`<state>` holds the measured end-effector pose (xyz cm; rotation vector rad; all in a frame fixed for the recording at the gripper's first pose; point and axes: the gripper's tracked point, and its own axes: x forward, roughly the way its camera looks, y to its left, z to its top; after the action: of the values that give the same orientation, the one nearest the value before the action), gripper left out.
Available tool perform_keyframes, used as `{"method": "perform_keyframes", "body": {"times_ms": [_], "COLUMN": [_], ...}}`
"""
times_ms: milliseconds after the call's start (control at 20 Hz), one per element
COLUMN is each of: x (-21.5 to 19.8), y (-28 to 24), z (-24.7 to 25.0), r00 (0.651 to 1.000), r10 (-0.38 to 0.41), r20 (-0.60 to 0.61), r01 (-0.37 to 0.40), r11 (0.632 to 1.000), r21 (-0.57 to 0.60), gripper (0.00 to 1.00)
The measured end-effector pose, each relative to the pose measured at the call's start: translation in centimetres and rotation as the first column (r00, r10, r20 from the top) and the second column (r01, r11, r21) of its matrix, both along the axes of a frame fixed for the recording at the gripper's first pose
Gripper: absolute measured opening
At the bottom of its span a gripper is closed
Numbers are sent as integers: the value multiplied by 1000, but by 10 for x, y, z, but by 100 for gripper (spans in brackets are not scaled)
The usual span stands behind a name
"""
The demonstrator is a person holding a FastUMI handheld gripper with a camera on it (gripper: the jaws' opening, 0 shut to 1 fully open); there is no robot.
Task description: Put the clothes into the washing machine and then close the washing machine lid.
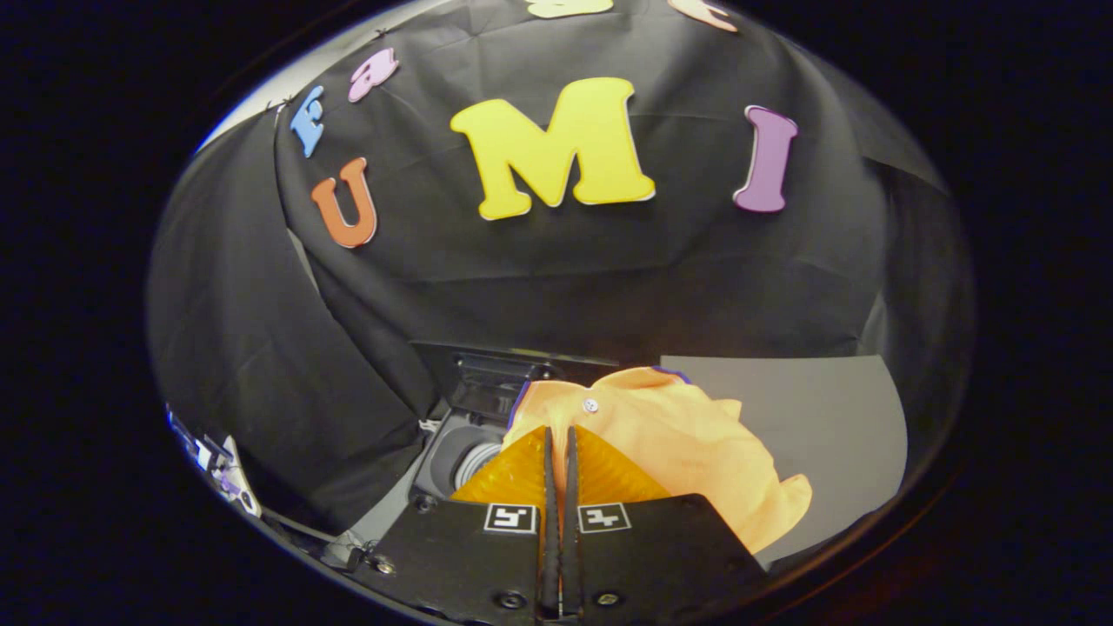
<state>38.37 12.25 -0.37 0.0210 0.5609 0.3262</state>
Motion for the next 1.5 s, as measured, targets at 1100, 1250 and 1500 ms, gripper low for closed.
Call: {"method": "perform_keyframes", "body": {"times_ms": [1100,1250,1500], "x": [28,33,41], "y": [133,135,137], "z": [-72,-97,-148], "r00": [979,973,959], "r10": [145,139,113], "r20": [-143,-184,-260], "r01": [-154,-152,-138], "r11": [987,987,987], "r21": [-50,-58,-80], "gripper": [4,4,5]}}
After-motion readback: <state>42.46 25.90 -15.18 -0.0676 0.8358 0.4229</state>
